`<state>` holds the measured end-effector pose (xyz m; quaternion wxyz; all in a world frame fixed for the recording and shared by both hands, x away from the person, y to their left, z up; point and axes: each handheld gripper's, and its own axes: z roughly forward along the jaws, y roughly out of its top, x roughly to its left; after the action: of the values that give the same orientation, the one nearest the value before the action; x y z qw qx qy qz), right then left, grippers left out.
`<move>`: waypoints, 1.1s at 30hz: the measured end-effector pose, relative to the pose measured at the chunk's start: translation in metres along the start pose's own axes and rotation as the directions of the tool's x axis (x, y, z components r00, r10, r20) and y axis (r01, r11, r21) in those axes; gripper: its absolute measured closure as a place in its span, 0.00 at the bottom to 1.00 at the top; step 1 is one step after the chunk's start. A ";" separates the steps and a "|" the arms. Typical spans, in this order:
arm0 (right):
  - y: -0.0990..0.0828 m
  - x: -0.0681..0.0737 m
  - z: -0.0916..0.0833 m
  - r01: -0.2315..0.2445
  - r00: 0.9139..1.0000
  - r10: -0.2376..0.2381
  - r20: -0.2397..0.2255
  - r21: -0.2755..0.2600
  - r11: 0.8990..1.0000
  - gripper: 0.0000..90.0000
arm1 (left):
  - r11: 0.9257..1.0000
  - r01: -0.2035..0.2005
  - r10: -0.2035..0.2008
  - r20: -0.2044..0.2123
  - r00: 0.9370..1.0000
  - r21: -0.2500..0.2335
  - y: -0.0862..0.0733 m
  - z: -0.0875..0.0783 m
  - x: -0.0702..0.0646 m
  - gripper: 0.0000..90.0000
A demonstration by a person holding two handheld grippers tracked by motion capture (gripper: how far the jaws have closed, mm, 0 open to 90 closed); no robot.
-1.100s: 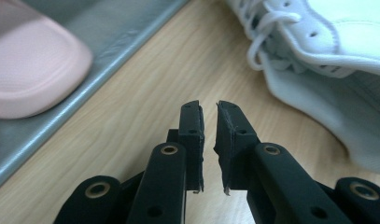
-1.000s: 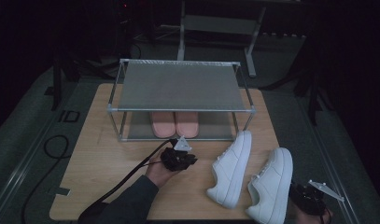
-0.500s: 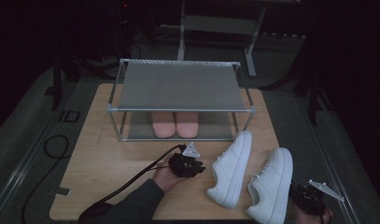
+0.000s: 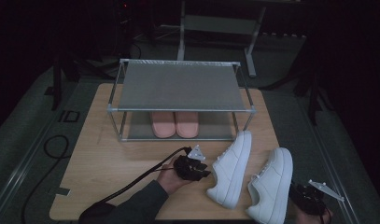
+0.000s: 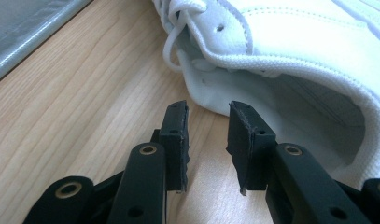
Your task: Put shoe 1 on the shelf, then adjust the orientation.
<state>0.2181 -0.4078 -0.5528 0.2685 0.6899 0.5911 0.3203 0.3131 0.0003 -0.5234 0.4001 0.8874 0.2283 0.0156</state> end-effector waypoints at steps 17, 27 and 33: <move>0.000 0.000 0.000 0.001 1.000 -0.001 0.000 -0.001 1.000 0.58 | 0.999 0.033 -0.033 0.033 0.999 0.006 0.003 0.016 0.004 0.69; 0.000 0.000 0.000 0.002 1.000 -0.002 0.001 -0.001 1.000 0.58 | 0.997 0.070 -0.071 0.064 0.995 0.011 0.003 0.025 0.010 0.64; 0.000 0.000 0.000 0.002 1.000 -0.002 0.000 -0.001 1.000 0.58 | 0.997 0.072 -0.074 0.076 0.994 0.034 0.005 0.033 0.011 0.64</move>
<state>0.2184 -0.4077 -0.5528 0.2692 0.6892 0.5917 0.3201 0.3317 -0.0207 -0.5438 0.3952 0.8845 0.2452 -0.0370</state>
